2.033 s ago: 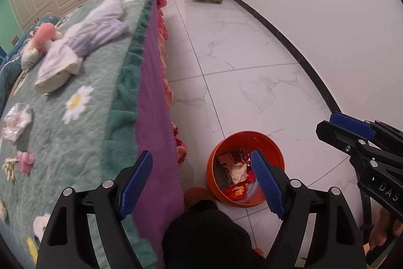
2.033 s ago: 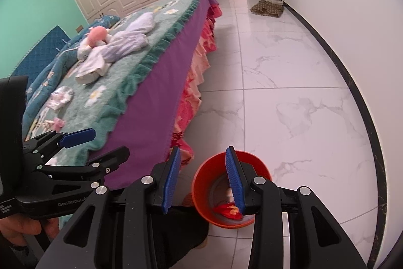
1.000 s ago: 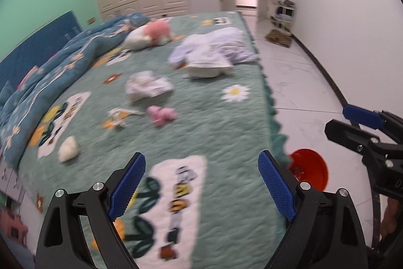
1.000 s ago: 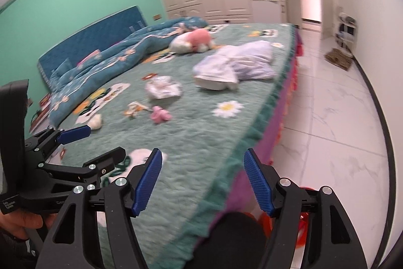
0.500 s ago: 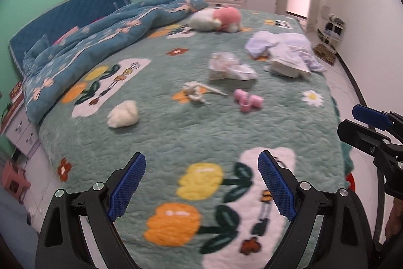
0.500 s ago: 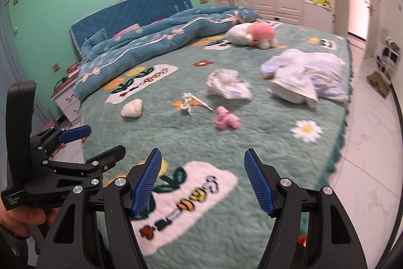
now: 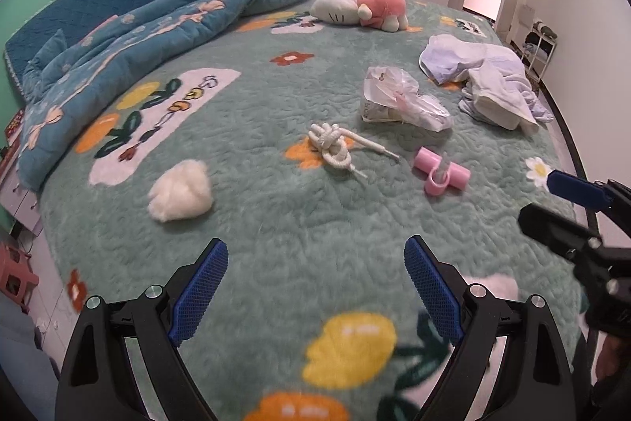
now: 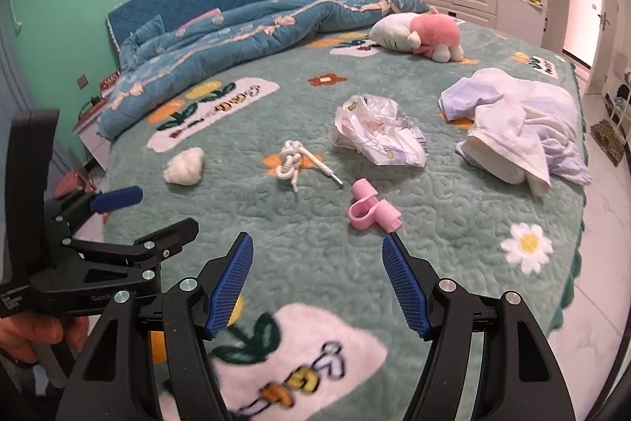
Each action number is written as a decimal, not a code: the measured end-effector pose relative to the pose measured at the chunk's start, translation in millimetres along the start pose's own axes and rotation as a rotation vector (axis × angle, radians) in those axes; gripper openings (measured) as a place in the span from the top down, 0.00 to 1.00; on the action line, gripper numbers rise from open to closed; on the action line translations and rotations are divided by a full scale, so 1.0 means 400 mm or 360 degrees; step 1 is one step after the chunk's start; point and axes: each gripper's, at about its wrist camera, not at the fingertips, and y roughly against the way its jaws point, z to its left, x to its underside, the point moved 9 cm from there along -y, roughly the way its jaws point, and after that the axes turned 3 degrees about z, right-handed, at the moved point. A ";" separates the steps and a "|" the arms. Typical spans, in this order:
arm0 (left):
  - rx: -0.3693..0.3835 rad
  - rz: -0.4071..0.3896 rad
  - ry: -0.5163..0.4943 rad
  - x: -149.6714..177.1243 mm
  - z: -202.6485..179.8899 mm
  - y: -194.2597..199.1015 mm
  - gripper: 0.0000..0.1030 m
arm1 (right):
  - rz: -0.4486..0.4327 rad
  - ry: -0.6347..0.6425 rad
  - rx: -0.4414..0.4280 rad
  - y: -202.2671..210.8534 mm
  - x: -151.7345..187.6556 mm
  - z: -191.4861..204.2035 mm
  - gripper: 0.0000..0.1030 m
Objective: Collect trash
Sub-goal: 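Grasp the white rope shoelace with the left tool while the right tool grasps the pink clip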
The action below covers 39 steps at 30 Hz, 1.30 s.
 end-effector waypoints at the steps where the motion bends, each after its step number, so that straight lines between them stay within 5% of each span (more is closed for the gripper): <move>1: 0.0008 0.0007 -0.0010 -0.013 -0.004 -0.023 0.13 | 0.0007 0.0003 0.0002 -0.017 -0.005 -0.005 0.34; 15: 0.0058 0.0084 -0.0101 -0.157 -0.025 -0.269 0.13 | 0.0134 0.0026 0.0047 -0.264 -0.051 -0.100 0.34; 23: 0.0068 0.0169 -0.0053 -0.159 -0.008 -0.386 0.13 | 0.0180 0.0042 0.0065 -0.332 -0.054 -0.122 0.34; 27: 0.0101 0.0149 -0.0061 -0.144 -0.015 -0.396 0.23 | 0.0202 0.0054 0.0080 -0.358 -0.048 -0.130 0.34; 33: 0.0126 0.0137 -0.0080 -0.144 -0.023 -0.373 0.69 | 0.0246 0.0083 0.0084 -0.391 -0.027 -0.141 0.49; 39: 0.0172 0.0152 -0.0012 -0.142 -0.011 -0.365 0.73 | 0.0215 0.0053 0.0049 -0.369 -0.028 -0.141 0.49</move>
